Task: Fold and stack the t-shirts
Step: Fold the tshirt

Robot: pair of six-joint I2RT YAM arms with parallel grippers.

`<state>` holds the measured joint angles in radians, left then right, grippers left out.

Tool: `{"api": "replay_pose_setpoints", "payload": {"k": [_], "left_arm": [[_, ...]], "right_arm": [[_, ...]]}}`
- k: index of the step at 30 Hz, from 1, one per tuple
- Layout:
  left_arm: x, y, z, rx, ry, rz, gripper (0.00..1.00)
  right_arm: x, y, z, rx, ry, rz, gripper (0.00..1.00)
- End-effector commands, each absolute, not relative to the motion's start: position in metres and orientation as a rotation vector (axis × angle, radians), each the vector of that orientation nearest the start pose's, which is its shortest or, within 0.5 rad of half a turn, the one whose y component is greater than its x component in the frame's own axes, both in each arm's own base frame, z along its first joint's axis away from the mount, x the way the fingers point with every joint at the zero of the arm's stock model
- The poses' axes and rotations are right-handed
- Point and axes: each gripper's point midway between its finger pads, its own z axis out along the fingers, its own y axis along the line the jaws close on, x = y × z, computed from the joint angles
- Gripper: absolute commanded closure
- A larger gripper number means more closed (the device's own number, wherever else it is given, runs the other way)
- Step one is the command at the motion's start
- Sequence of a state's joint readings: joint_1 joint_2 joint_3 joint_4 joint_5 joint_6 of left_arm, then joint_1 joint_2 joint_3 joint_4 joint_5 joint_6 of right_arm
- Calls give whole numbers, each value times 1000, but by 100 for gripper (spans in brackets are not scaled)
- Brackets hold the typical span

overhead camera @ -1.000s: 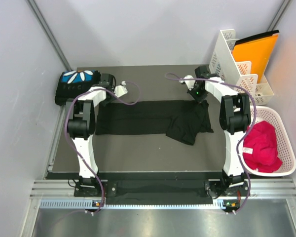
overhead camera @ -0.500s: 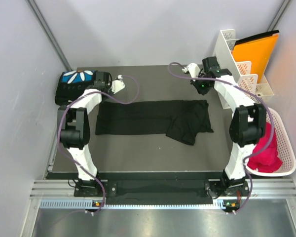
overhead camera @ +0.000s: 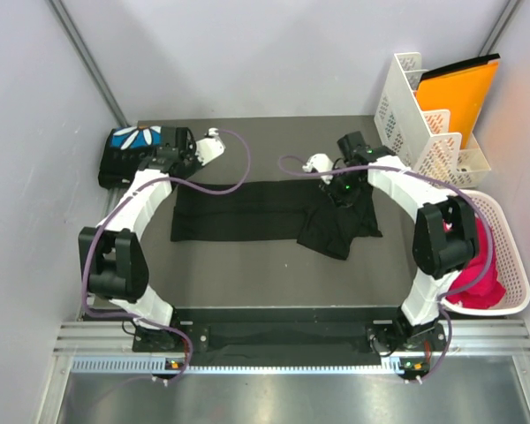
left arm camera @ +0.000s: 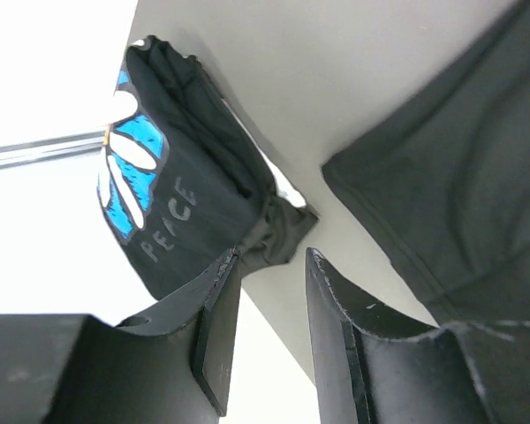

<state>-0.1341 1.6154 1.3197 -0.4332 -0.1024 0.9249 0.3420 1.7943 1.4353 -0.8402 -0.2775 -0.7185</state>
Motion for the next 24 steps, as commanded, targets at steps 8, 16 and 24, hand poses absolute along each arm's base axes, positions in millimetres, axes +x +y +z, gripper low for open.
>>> {"api": "replay_pose_setpoints", "payload": {"k": [8,16,24], "left_arm": [[428,-15,170,1180,2072,492,59],[425,-14,175,1159,2058,495,59],[427,-12,191,1097,2012,532,59]], "right_arm": [[315,218,82,-1635,2216,489,100],[300,236,52,-1635,2276,597,100],[281,255,41,-1696,2267,640,100]]}}
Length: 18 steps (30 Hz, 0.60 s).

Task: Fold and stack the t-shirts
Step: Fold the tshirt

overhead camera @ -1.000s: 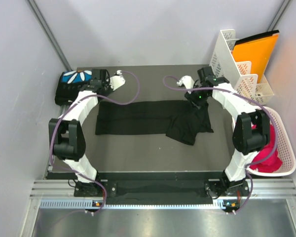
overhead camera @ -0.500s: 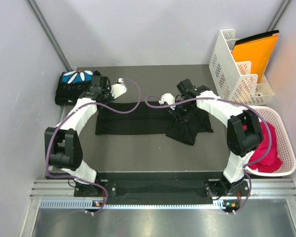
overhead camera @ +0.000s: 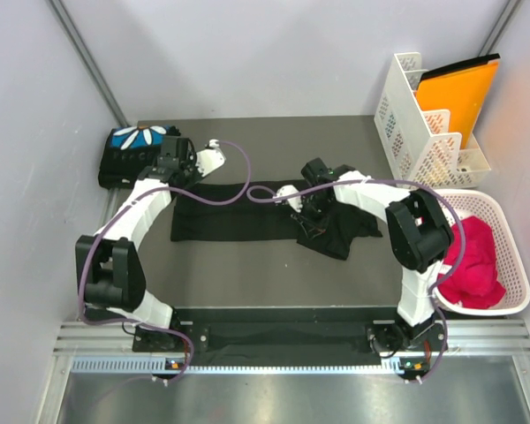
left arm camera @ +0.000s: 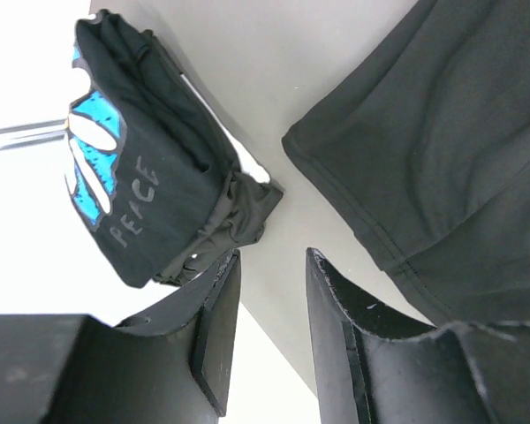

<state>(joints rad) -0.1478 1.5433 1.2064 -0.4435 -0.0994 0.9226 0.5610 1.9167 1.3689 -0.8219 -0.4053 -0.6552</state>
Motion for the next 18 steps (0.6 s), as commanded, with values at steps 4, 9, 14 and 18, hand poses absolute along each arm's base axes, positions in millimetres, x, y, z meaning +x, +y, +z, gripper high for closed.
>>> {"api": "replay_pose_setpoints", "payload": {"k": [4,9,14,18], "left_arm": [[427,-10,197,1053,2006,540,59],[425,-9,201,1039,1996,545,59],[421,-9,203,1032,1985,548,59],[419,-9,203,1022,1986,545,59]], "right_arm": [[277,260,34,-1714,2274,641,100],[274,266,26,-1727,2268,640,100],[270,271,16,-1755,2265,632,100],[264,281,17,-1789,2249,648,100]]}}
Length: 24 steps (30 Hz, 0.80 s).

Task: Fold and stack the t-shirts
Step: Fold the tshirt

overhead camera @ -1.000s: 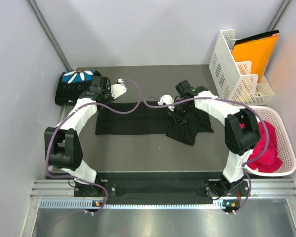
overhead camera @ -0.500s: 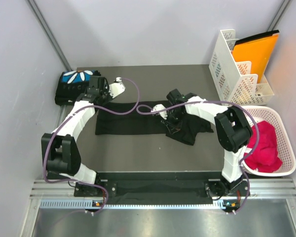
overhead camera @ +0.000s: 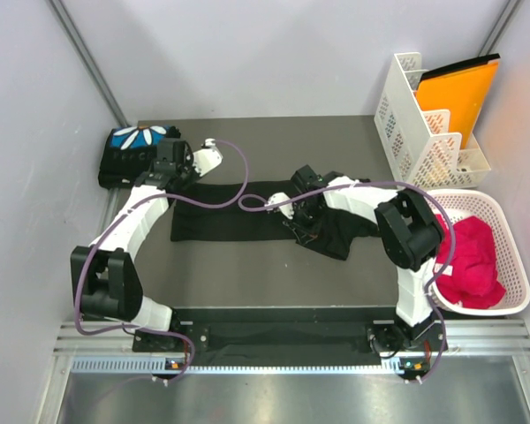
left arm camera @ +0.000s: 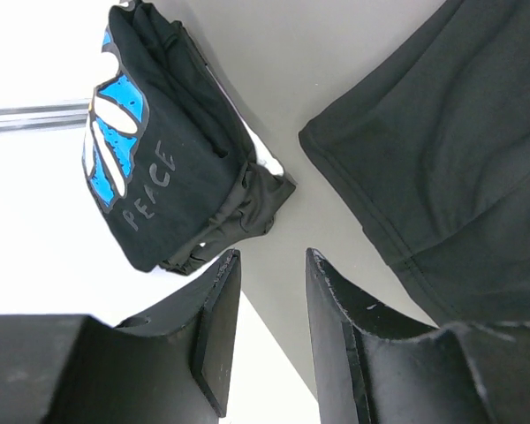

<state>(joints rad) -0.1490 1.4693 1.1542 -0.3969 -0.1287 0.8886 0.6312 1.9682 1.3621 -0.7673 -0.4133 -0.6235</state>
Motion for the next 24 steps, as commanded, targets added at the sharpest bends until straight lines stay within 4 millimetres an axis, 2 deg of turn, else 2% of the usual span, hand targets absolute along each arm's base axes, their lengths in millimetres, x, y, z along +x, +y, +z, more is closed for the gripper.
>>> {"api": "replay_pose_setpoints", "payload": {"k": [1,14,20,21,24], "left_arm": [[418,-8,204,1022,1984,548,59],[416,-8,199,1026,1984,549,59],[415,-9,195,1036,1986,543,59],[416,-9,196,1040,1980,547,59],[417,-8,194,1047,1983,550,60]], "right_arm": [[263,283,17,-1796,2244,647,100],[244,304,20,-1880,2191,694,100],[259,309,54,-1853,2112,629,100],[265,310,65,-1838,2086,601,100],[288,295,76,-1803,2074,442,100]]}}
